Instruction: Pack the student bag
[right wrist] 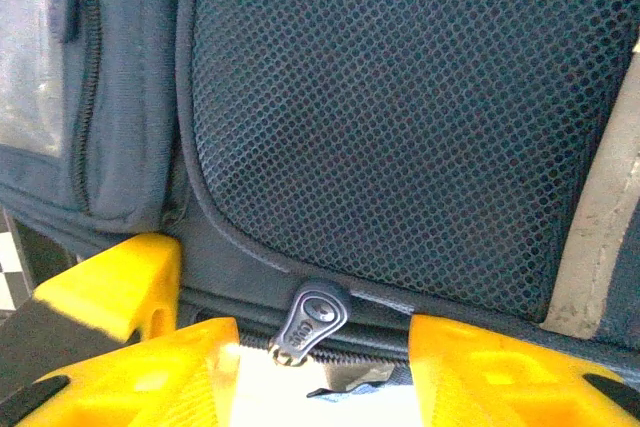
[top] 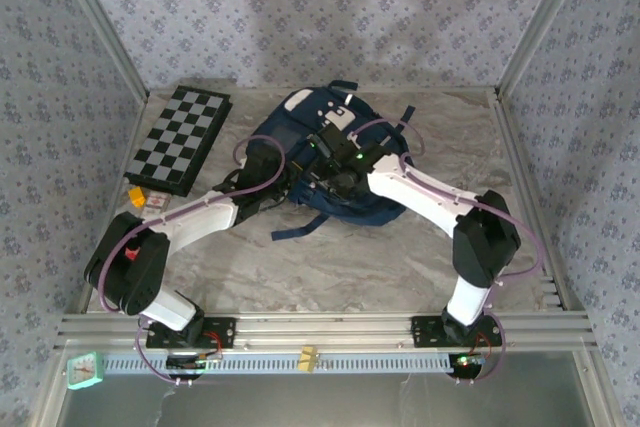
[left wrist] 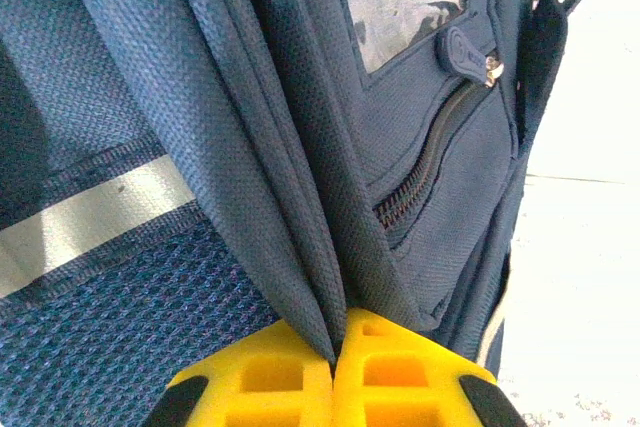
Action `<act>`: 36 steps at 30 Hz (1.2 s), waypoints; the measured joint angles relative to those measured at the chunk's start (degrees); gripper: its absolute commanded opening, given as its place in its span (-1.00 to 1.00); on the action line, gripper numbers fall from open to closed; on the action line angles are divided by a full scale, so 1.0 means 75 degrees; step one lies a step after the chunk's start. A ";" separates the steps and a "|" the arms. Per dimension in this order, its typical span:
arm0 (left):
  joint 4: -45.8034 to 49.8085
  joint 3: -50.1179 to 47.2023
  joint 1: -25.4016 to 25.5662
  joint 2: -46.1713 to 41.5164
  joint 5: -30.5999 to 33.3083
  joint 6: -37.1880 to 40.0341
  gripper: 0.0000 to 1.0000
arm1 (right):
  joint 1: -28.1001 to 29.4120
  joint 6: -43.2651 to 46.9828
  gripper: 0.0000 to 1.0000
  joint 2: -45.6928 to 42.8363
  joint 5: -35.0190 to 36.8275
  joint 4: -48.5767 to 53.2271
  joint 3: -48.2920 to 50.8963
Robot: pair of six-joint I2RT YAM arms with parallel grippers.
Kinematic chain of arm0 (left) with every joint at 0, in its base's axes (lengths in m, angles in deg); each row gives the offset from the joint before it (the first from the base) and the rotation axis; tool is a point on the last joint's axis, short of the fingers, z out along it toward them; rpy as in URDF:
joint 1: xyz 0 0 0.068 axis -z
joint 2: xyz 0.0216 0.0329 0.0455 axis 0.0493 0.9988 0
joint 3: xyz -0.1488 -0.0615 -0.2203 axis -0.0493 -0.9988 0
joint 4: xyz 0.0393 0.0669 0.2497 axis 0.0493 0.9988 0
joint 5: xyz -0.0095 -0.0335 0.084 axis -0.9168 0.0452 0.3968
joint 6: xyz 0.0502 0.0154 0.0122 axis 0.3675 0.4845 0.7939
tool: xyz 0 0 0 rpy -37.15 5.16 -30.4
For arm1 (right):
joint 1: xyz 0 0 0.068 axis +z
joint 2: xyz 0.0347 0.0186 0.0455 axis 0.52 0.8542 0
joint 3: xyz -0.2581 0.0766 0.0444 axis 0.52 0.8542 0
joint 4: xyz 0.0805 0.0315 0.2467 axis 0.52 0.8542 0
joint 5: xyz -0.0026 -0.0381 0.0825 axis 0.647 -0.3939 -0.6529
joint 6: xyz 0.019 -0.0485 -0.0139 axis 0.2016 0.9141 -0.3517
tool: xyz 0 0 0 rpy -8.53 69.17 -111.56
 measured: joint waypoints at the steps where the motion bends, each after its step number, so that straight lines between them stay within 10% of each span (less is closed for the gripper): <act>1: -0.0020 0.0000 -0.0012 0.0000 -0.0029 0.0032 -1.00 | -0.0015 0.0006 0.00 0.0085 -0.0052 0.0070 -0.0087; 18: -0.0160 -0.0006 -0.0184 0.0000 -0.0344 0.0023 -1.00 | -0.0210 0.0691 -0.45 0.0962 -0.0379 0.1049 -0.1096; 36: -0.0227 -0.0128 -0.0184 0.0000 -0.0513 -0.0154 -1.00 | 0.0309 0.1536 -0.73 -0.0673 0.0737 -0.0154 0.0950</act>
